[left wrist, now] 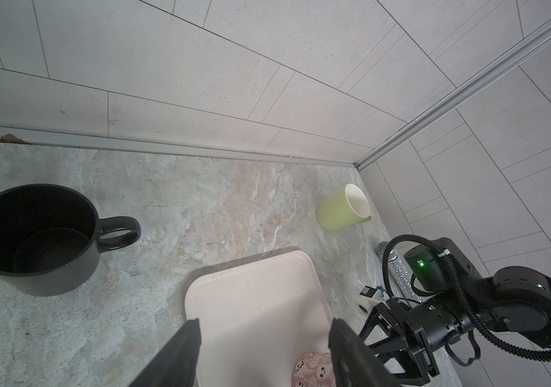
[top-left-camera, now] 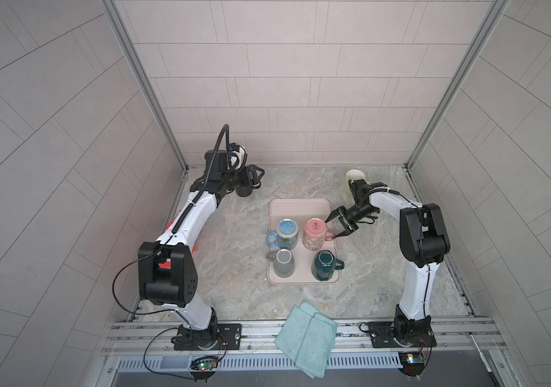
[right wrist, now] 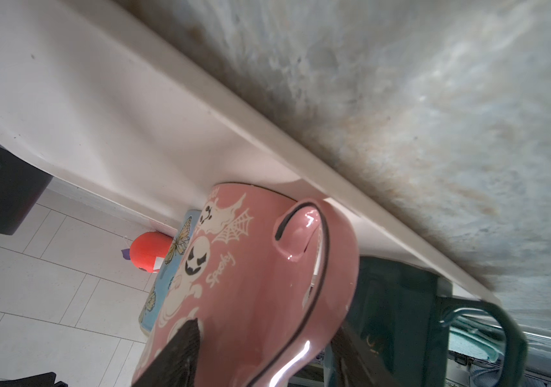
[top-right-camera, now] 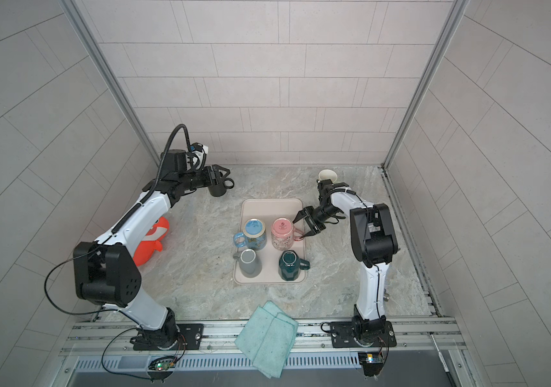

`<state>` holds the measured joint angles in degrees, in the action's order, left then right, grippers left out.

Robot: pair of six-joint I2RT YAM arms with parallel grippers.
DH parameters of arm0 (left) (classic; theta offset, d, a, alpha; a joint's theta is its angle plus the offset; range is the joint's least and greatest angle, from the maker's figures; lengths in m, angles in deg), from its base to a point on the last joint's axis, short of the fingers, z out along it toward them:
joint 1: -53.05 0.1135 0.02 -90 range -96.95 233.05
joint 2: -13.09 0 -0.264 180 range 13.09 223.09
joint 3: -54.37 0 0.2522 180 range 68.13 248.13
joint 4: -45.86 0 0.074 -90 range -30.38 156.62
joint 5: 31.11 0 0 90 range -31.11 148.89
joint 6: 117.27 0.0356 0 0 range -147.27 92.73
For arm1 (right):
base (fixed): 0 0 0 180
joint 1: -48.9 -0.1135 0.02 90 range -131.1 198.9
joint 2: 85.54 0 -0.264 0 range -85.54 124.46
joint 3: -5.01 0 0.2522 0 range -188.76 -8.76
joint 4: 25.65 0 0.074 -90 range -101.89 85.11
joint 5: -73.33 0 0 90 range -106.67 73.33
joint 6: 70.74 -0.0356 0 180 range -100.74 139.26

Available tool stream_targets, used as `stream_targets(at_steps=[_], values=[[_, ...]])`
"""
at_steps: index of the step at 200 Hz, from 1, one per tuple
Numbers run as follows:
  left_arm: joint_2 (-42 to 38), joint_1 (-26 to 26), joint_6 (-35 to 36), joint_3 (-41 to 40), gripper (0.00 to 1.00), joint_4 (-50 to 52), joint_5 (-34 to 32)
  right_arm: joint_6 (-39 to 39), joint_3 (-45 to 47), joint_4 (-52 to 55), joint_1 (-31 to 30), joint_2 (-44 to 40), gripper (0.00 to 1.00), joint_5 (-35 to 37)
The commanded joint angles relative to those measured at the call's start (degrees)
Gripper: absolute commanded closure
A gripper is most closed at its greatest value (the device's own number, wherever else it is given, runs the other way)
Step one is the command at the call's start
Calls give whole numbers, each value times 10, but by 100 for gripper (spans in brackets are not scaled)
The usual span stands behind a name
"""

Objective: Turn the mug right side up
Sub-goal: Pick up the mug from the tray.

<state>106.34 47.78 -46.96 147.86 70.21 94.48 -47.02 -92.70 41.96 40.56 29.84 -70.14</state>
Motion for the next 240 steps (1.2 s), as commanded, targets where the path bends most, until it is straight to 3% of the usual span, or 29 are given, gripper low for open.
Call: stream_targets(at_steps=[1,45,146,192,219,240], values=[[-5,5,2,-7,33,-5,4,-20,-8,7,-5,15,37,9],[-8,10,3,-12,34,-6,5,-22,-23,6,-6,36,42,9],[-17,17,3,-22,33,-5,6,-19,-39,-2,-5,53,83,2],[-22,17,3,-25,34,-2,6,-20,-41,-5,1,54,89,6],[-24,17,2,-25,34,-2,6,-35,-46,-27,2,57,100,11],[-25,17,2,-25,34,-1,5,-68,-43,-73,2,55,100,12]])
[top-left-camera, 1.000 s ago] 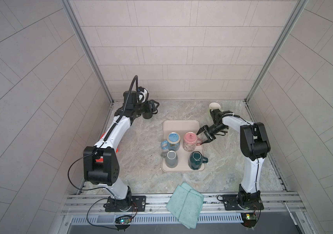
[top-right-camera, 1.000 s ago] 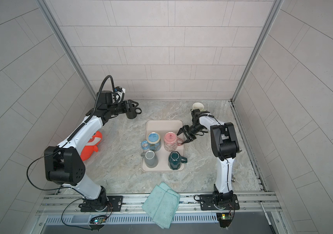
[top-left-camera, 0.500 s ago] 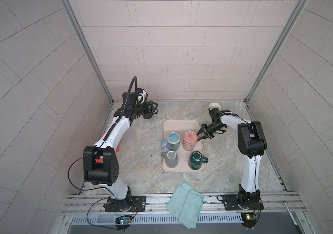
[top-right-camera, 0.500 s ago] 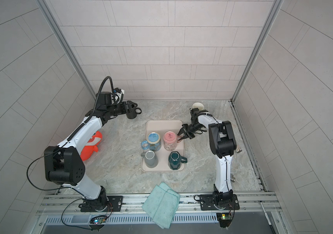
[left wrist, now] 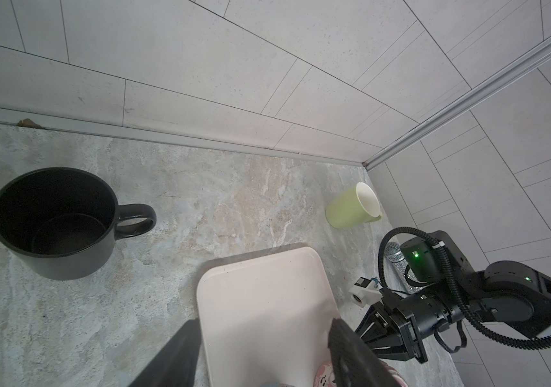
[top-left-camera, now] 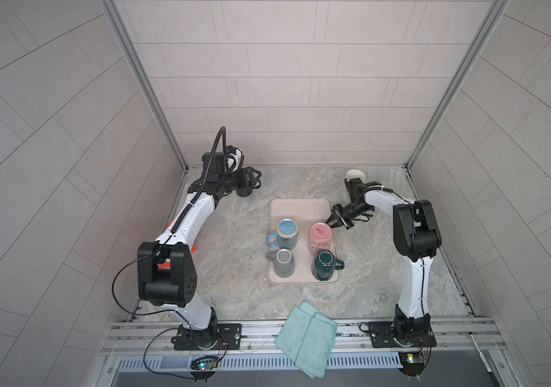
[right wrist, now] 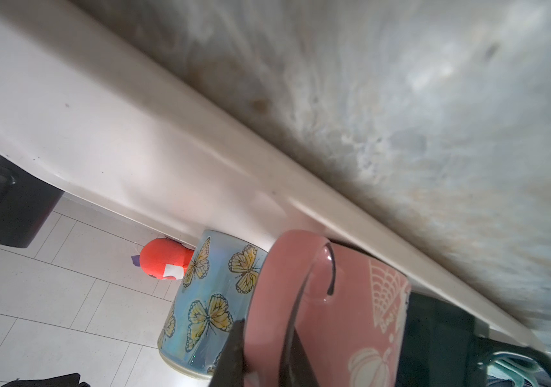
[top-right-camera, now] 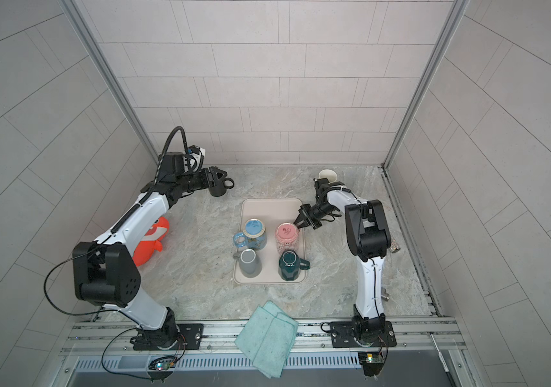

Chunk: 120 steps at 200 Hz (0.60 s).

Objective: Turn the mug right side up
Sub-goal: Pick up the mug from the tray.

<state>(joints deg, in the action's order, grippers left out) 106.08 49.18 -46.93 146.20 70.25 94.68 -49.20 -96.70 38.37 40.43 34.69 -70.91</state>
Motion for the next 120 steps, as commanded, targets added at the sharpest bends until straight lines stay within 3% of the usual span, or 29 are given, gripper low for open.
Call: stream_targets(at_steps=[1,64,120], values=[[-22,3,2,-9,34,-2,4,-47,-2,-39,3,6,100,20],[-18,4,-4,-6,34,-6,7,-65,-41,-130,2,-6,100,23],[-18,4,-11,-7,34,-10,13,-64,-19,-170,-11,-17,100,12]])
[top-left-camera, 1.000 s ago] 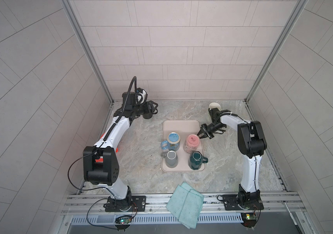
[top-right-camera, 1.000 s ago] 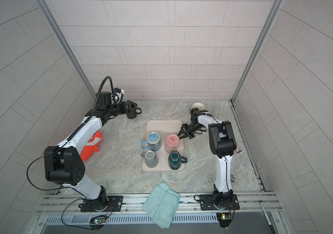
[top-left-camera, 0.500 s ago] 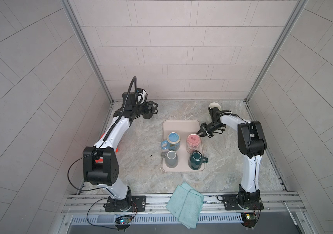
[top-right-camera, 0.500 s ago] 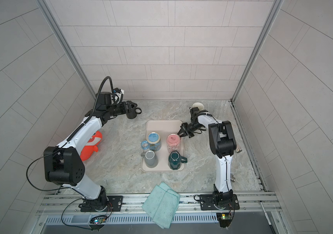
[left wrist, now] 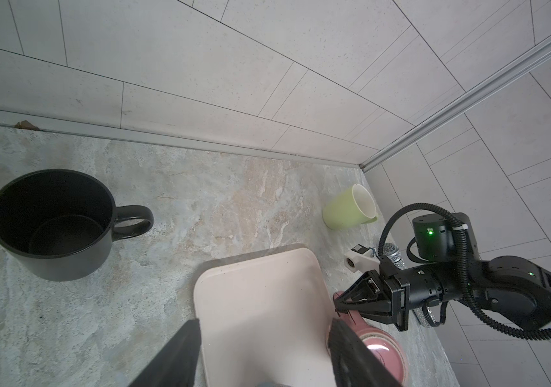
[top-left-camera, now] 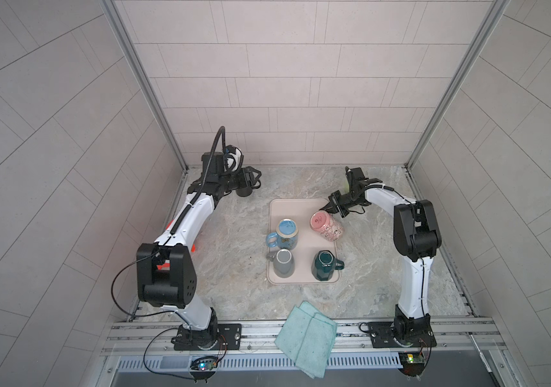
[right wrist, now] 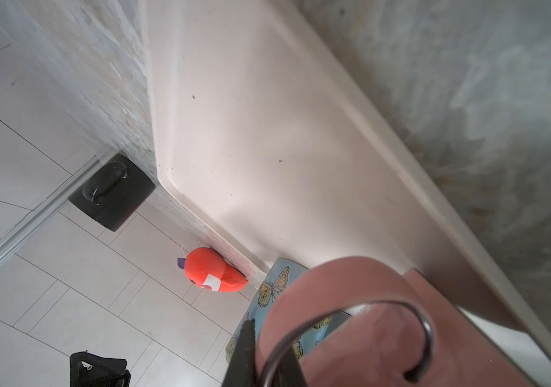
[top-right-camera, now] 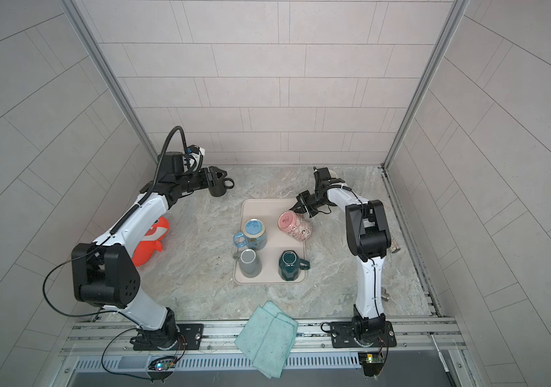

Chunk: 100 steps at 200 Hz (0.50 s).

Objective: Turn the mug right side up
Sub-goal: Pick up the mug from the tray.

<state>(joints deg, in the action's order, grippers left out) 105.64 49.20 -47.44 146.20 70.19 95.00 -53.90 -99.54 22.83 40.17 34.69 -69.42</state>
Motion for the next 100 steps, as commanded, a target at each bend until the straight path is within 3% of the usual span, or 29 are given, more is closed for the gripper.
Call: stream_targets(at_steps=[1,100], values=[[-14,3,-6,-7,34,-10,10,-17,11,-15,-8,-17,100,-4],[-17,4,-7,-9,34,-12,14,-24,12,-68,-24,-34,100,-18]])
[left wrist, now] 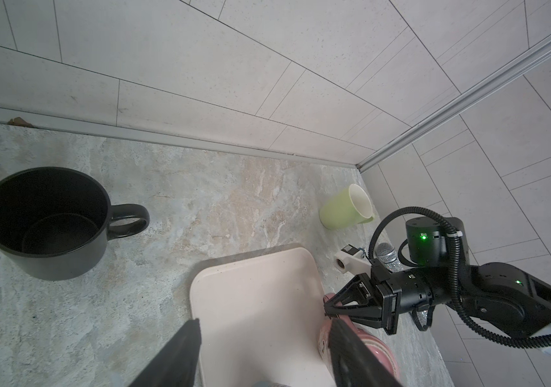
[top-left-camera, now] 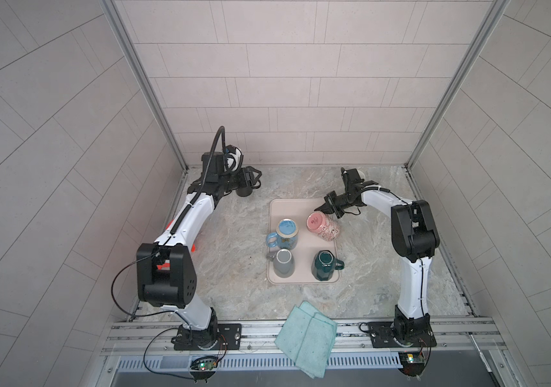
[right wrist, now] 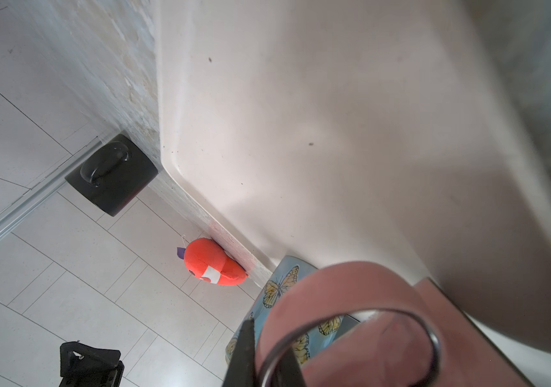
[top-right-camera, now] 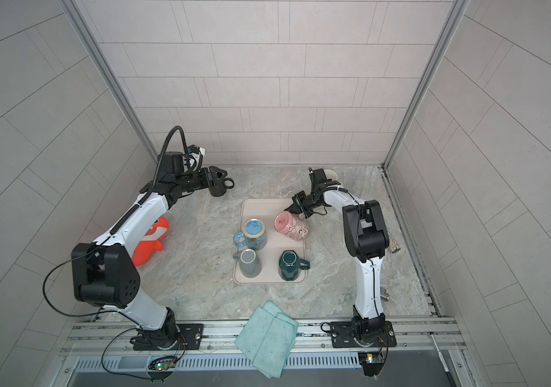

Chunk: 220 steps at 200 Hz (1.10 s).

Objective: Turn the mug right side up
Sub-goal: Pick up the mug from the tray.

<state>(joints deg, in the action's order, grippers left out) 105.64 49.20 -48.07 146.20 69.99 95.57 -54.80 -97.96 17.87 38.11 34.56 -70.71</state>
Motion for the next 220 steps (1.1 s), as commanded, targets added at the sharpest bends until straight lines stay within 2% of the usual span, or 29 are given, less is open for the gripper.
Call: stream_targets(at_steps=[1,48,99,220], values=[[-17,4,0,-9,34,-10,8,-15,-4,-19,-3,-33,100,-5],[-18,4,-3,-9,34,-13,12,-9,-17,-46,-9,-43,100,-10],[-19,3,-9,-12,34,-21,17,36,-30,-38,-19,-51,100,-7],[-15,4,-26,-16,34,-37,35,88,5,-86,-33,-80,100,-7]])
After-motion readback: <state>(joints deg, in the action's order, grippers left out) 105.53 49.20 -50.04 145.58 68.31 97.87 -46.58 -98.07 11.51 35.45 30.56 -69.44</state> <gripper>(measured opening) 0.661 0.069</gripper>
